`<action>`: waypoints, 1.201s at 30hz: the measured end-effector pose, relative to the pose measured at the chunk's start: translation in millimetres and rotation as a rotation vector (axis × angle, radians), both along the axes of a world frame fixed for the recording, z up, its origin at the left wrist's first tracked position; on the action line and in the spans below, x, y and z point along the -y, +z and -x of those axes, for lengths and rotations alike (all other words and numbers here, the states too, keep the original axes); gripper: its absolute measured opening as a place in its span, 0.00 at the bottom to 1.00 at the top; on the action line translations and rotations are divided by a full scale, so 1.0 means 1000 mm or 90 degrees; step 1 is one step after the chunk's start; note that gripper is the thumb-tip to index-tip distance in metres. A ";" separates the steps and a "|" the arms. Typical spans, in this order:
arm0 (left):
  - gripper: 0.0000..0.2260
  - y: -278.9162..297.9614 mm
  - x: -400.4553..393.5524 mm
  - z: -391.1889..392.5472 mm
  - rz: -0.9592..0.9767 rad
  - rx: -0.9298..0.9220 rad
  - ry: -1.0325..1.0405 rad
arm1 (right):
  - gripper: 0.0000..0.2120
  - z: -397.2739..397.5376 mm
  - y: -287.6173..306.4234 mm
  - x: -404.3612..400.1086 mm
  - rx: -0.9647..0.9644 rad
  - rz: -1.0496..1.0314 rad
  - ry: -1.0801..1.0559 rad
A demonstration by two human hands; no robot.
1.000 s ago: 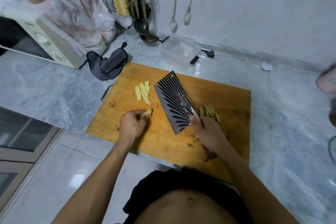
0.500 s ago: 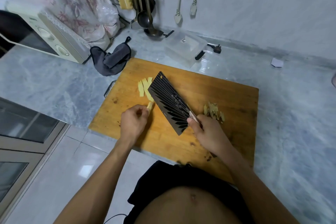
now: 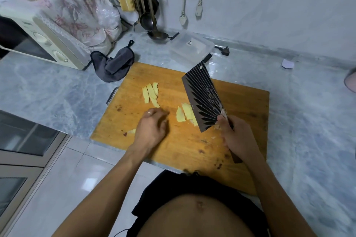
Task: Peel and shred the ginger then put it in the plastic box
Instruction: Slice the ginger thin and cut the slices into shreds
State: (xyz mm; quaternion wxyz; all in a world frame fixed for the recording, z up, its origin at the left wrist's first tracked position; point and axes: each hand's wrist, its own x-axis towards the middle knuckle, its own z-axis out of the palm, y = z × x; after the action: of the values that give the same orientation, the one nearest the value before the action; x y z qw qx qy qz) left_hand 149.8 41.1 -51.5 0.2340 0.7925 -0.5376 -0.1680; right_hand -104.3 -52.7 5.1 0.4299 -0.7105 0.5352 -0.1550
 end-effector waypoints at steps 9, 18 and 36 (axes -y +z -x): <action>0.22 0.011 0.078 0.031 -0.114 0.219 -0.473 | 0.19 0.020 -0.004 0.002 0.044 -0.007 -0.080; 0.17 -0.014 0.036 -0.017 -0.047 0.169 -0.452 | 0.19 0.027 0.000 0.000 0.047 0.005 -0.098; 0.44 -0.014 -0.040 0.040 -0.209 -0.052 0.404 | 0.22 -0.045 -0.015 -0.004 0.016 -0.120 0.015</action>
State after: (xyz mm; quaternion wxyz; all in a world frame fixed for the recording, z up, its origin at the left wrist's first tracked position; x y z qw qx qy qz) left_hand 109.5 81.4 -65.3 0.1656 0.9396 -0.2209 -0.2024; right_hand -58.9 -48.3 -9.7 0.5031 -0.6715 0.5333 -0.1079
